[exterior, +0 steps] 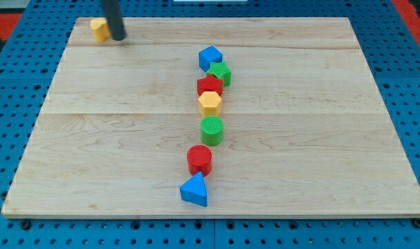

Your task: Place the blue cube to the bottom right of the yellow heart to form a diagonal line

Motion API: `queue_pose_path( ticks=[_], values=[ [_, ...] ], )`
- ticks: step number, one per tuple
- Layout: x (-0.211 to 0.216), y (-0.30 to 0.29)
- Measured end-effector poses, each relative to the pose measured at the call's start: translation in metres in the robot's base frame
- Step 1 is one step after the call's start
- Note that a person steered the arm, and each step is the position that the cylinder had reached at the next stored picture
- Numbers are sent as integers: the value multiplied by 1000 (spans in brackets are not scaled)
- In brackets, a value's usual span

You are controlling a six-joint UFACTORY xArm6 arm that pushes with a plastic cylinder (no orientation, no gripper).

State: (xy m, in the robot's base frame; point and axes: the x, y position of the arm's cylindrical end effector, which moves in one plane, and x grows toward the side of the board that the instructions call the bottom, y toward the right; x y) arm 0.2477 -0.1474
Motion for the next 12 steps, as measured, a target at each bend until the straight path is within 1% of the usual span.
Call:
queue_pose_path(
  ticks=[1,2,3,5,6,7,8,9,10,11,12],
  values=[
    [2,88],
    [3,147],
    [23,189],
    [74,188],
    [79,173],
    [62,131],
    [40,109],
    [41,74],
    [66,72],
    [58,41],
    [38,28]
  ],
)
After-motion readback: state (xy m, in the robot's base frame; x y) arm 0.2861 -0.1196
